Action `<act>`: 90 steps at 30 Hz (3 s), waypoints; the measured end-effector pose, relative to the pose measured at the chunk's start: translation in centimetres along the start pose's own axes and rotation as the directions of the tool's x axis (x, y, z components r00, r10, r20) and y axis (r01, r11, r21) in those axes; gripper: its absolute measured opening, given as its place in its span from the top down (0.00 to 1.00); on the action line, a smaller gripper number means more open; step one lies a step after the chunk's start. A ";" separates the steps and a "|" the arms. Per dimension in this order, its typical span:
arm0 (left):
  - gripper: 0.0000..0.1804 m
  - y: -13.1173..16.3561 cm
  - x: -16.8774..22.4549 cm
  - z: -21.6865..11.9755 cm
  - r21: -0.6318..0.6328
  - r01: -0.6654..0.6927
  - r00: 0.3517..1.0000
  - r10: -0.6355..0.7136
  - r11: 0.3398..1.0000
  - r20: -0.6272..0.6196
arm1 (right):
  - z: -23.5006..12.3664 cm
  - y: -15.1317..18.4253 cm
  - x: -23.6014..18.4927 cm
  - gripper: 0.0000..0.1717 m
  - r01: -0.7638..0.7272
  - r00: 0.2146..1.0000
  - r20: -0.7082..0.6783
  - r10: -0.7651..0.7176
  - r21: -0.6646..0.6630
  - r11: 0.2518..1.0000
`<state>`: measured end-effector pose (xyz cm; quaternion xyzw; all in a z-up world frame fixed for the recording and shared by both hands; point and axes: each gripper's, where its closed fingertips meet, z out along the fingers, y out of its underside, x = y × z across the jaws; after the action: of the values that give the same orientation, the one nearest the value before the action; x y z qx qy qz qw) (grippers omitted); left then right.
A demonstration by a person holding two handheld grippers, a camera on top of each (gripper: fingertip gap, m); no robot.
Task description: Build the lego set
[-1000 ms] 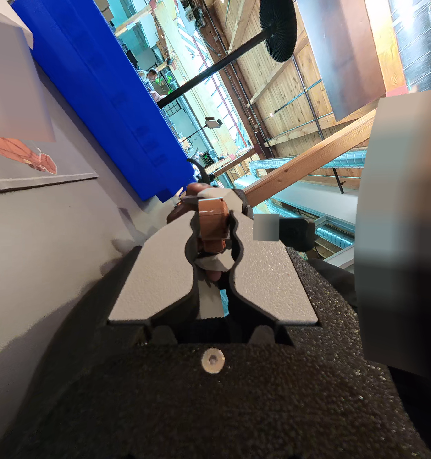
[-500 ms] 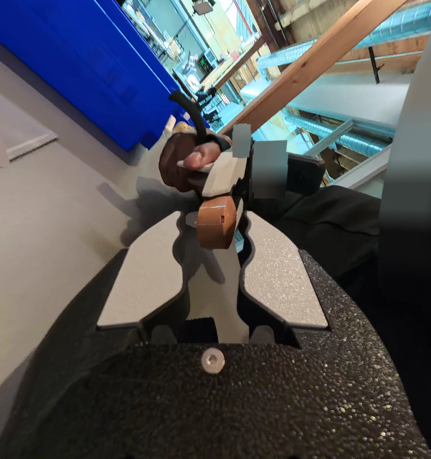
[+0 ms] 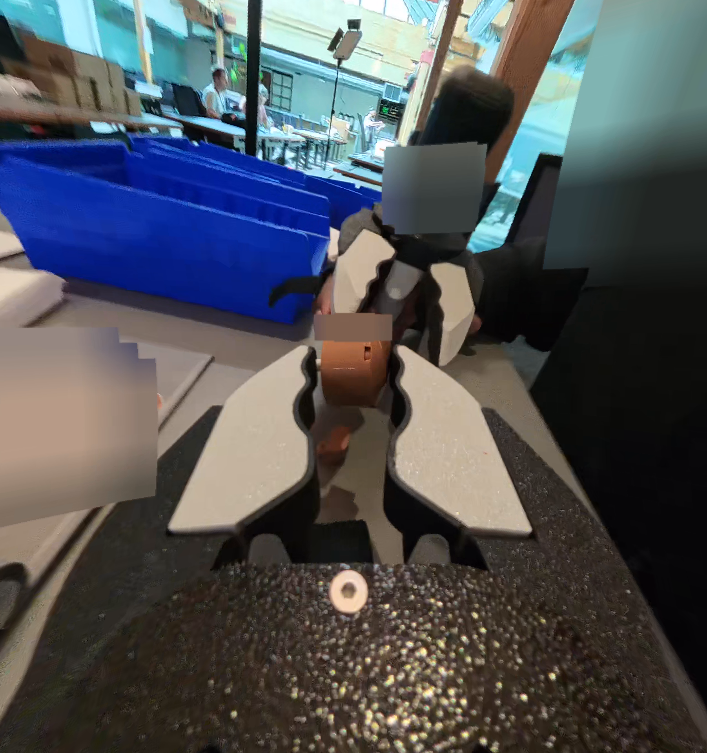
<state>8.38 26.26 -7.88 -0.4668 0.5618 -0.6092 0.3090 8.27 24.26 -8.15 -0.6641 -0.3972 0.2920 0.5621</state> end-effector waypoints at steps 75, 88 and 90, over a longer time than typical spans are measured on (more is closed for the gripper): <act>0.86 3.9 0.7 0.1 -0.259 -0.341 0.939 0.339 0.904 -0.054 | 0.5 3.1 0.0 0.88 0.063 0.998 -0.011 -0.067 -0.238 0.969; 0.87 3.9 -3.3 -1.5 -0.198 0.297 0.954 -0.283 0.934 0.095 | 0.3 9.3 0.4 0.84 0.043 0.999 -0.006 -0.054 -0.519 0.854; 0.87 4.0 -3.2 -1.4 -0.189 0.359 0.933 -0.348 0.914 0.086 | 0.6 9.7 0.5 0.86 0.071 0.995 -0.014 -0.094 -0.544 0.836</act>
<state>7.74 28.96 -12.35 -0.6047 0.5190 -0.5828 0.1589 9.94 24.47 -17.73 -0.7840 -0.4803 0.1298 0.3712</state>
